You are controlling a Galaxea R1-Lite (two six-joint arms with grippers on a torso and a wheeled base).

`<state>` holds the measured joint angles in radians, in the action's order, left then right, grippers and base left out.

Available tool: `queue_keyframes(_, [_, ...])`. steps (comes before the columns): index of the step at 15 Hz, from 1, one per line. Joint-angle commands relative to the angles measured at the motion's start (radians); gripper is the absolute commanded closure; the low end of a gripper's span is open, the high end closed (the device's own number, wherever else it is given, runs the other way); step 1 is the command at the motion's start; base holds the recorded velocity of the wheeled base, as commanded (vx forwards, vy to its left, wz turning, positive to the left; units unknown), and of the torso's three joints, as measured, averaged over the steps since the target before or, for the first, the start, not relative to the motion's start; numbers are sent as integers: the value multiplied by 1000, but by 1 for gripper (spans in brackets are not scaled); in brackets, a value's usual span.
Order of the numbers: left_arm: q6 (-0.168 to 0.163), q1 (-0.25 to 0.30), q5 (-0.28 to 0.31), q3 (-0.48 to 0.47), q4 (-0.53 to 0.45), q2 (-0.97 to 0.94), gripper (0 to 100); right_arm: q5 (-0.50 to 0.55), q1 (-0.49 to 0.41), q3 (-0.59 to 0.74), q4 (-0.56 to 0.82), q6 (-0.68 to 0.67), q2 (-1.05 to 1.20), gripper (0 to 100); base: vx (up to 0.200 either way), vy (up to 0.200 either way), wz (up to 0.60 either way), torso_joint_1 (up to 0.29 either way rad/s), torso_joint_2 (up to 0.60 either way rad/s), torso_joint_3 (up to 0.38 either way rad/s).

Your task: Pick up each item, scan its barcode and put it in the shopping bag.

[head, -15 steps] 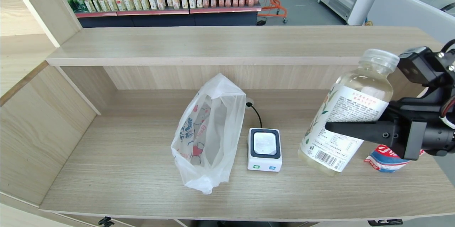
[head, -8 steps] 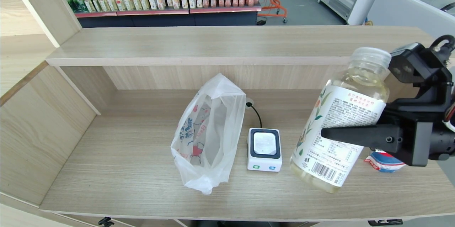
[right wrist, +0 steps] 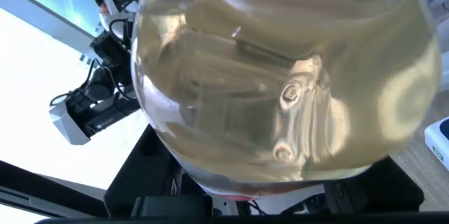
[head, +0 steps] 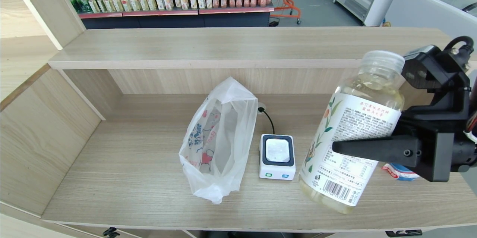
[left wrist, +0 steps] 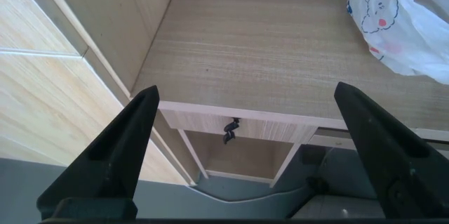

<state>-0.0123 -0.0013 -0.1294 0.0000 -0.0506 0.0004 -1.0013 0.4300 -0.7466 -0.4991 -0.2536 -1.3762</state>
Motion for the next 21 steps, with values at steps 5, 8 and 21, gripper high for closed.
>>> queue_keyframes(5, [0,0,-1,0,0,0,0,-2,7,-2,-9,7,-4,100,0,0,0,0,0,0])
queue_keyframes(8, [0,0,-1,0,0,0,0,0,15,0,-9,8,2,100,0,0,0,0,0,0])
queue_keyframes(21, [0,0,1,0,0,0,0,59,-283,-158,-56,1335,-449,100,0,0,0,0,0,0])
